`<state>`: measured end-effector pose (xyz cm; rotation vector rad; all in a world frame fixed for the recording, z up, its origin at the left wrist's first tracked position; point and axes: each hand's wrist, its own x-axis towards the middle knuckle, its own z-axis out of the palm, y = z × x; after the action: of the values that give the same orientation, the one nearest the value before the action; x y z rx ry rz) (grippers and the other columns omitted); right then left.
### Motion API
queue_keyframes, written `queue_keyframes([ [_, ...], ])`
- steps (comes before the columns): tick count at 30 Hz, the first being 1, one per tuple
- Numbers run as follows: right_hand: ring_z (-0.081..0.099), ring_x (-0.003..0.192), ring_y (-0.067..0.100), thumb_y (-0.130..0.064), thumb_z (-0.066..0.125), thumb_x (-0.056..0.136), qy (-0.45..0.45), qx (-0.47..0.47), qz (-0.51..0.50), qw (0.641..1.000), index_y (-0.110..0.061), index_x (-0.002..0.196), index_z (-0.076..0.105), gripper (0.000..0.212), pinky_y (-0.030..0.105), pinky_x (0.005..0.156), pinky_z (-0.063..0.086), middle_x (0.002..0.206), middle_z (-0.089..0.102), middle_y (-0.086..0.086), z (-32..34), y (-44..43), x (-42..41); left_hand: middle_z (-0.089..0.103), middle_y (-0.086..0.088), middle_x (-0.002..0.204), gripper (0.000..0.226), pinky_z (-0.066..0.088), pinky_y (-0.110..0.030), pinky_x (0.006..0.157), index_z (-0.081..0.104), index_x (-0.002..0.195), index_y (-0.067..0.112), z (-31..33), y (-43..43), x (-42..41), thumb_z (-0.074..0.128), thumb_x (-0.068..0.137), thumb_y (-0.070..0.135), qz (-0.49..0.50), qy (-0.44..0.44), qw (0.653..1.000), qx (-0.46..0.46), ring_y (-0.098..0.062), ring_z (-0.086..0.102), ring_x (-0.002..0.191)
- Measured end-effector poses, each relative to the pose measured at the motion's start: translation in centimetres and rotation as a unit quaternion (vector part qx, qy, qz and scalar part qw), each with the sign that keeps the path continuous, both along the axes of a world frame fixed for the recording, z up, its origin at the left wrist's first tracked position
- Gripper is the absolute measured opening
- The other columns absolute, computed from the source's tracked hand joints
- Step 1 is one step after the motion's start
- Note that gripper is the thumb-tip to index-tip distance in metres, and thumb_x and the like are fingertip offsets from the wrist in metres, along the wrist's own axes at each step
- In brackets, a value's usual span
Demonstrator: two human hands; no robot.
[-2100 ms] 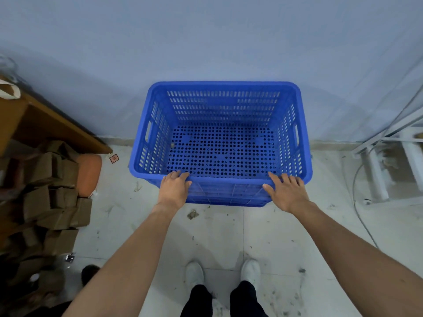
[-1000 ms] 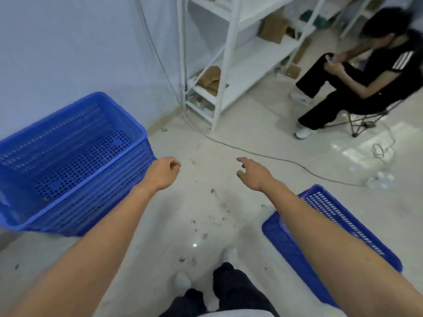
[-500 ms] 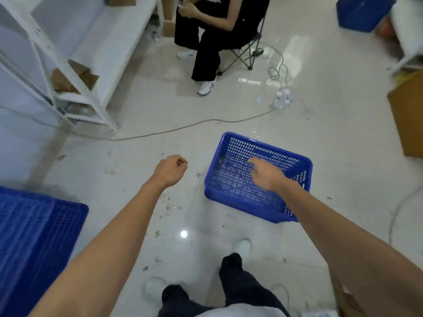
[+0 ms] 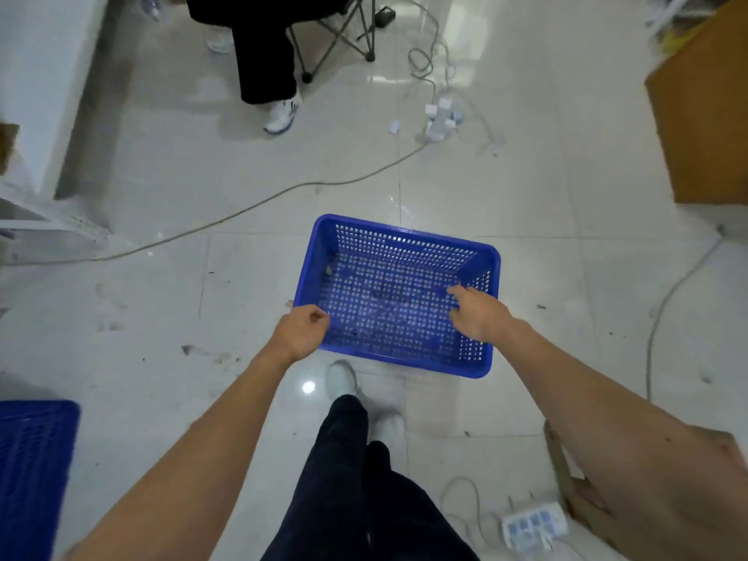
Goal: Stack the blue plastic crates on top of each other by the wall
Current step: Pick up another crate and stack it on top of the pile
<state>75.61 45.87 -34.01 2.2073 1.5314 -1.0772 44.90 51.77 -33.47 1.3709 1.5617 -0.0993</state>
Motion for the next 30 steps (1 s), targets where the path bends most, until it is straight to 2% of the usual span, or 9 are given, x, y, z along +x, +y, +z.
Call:
queue_keyframes([
  [4, 0.055, 0.121, 0.031, -0.027, 0.044, 0.097, -0.009, 0.000, -0.045, 0.999, -0.020, 0.147, 0.034, 0.052, 0.046, 0.099, 0.048, 0.142, 0.050, 0.009, -4.1, 2.5, 2.6, 0.071, -0.007, 0.104, 0.025, 0.051, -0.036, 0.087, 0.070, 0.103, 0.011, -5.9, 1.1, 4.0, 0.052, 0.096, 0.027, 0.021, -0.021, 0.997, -0.075, -0.026, 0.066, 0.100],
  [9, 0.056, 0.120, 0.030, -0.026, 0.044, 0.097, -0.002, -0.035, -0.091, 0.995, -0.016, 0.144, 0.039, 0.048, 0.042, 0.098, 0.049, 0.142, 0.052, 0.008, -11.4, 5.9, 5.1, 0.074, -0.008, 0.099, 0.021, 0.053, -0.045, 0.097, 0.074, 0.088, 0.016, -13.4, 1.4, 6.8, 0.055, 0.095, 0.024, 0.064, -0.053, 0.980, -0.183, -0.027, 0.069, 0.099],
  [11, 0.055, 0.122, 0.030, -0.028, 0.043, 0.098, 0.005, -0.056, -0.093, 0.994, -0.015, 0.144, 0.040, 0.048, 0.042, 0.099, 0.047, 0.144, 0.050, 0.009, -14.3, 7.0, 6.0, 0.074, -0.012, 0.098, 0.019, 0.053, -0.044, 0.095, 0.071, 0.081, 0.013, -16.0, 1.3, 7.5, 0.057, 0.092, 0.022, 0.105, -0.045, 0.972, -0.204, -0.029, 0.069, 0.096],
  [13, 0.054, 0.122, 0.032, -0.028, 0.043, 0.097, 0.003, -0.069, -0.052, 0.996, -0.015, 0.144, 0.041, 0.049, 0.042, 0.099, 0.046, 0.143, 0.050, 0.011, -16.5, 8.2, 6.5, 0.072, -0.014, 0.093, 0.016, 0.049, -0.038, 0.083, 0.068, 0.081, 0.010, -18.6, 0.3, 7.8, 0.059, 0.088, 0.022, 0.149, -0.023, 0.962, -0.225, -0.029, 0.065, 0.086],
  [16, 0.051, 0.123, 0.034, -0.029, 0.043, 0.098, -0.003, -0.040, -0.015, 0.999, -0.014, 0.144, 0.038, 0.050, 0.045, 0.099, 0.045, 0.143, 0.048, 0.013, -20.7, 11.2, 8.0, 0.071, -0.013, 0.090, 0.026, 0.043, -0.035, 0.074, 0.069, 0.086, 0.009, -22.3, -1.0, 8.7, 0.055, 0.088, 0.030, 0.219, -0.008, 0.941, -0.257, -0.026, 0.061, 0.083],
  [20, 0.040, 0.133, 0.037, -0.030, 0.041, 0.100, -0.030, 0.009, 0.026, 0.999, -0.007, 0.146, 0.032, 0.052, 0.049, 0.101, 0.041, 0.150, 0.036, 0.016, -26.9, 15.4, 10.4, 0.064, -0.009, 0.089, 0.045, 0.048, -0.032, 0.069, 0.064, 0.099, 0.007, -28.5, -2.6, 9.3, 0.051, 0.094, 0.049, 0.319, 0.026, 0.902, -0.290, -0.027, 0.063, 0.080],
  [23, 0.038, 0.132, 0.037, -0.026, 0.045, 0.097, -0.049, 0.082, 0.061, 0.994, -0.002, 0.145, 0.031, 0.054, 0.050, 0.104, 0.039, 0.147, 0.037, 0.018, -30.6, 17.8, 11.6, 0.061, -0.012, 0.097, 0.059, 0.054, -0.038, 0.081, 0.058, 0.111, 0.006, -32.1, -3.2, 9.5, 0.051, 0.090, 0.061, 0.372, 0.040, 0.875, -0.308, -0.031, 0.067, 0.086],
  [26, 0.043, 0.124, 0.036, -0.025, 0.047, 0.095, -0.069, 0.122, 0.110, 0.984, -0.002, 0.140, 0.037, 0.052, 0.049, 0.100, 0.041, 0.139, 0.042, 0.020, -32.9, 19.2, 12.7, 0.064, -0.016, 0.118, 0.053, 0.051, -0.045, 0.099, 0.054, 0.123, 0.008, -35.3, -4.0, 9.6, 0.054, 0.094, 0.052, 0.468, -0.020, 0.835, -0.288, -0.032, 0.067, 0.101],
  [30, 0.046, 0.118, 0.035, -0.027, 0.049, 0.094, -0.085, 0.116, 0.128, 0.981, -0.003, 0.137, 0.041, 0.050, 0.047, 0.098, 0.040, 0.133, 0.046, 0.018, -35.0, 20.5, 13.5, 0.062, -0.022, 0.130, 0.044, 0.049, -0.046, 0.098, 0.048, 0.138, 0.004, -37.3, -4.6, 9.9, 0.049, 0.102, 0.029, 0.539, -0.052, 0.796, -0.271, -0.036, 0.063, 0.105],
])
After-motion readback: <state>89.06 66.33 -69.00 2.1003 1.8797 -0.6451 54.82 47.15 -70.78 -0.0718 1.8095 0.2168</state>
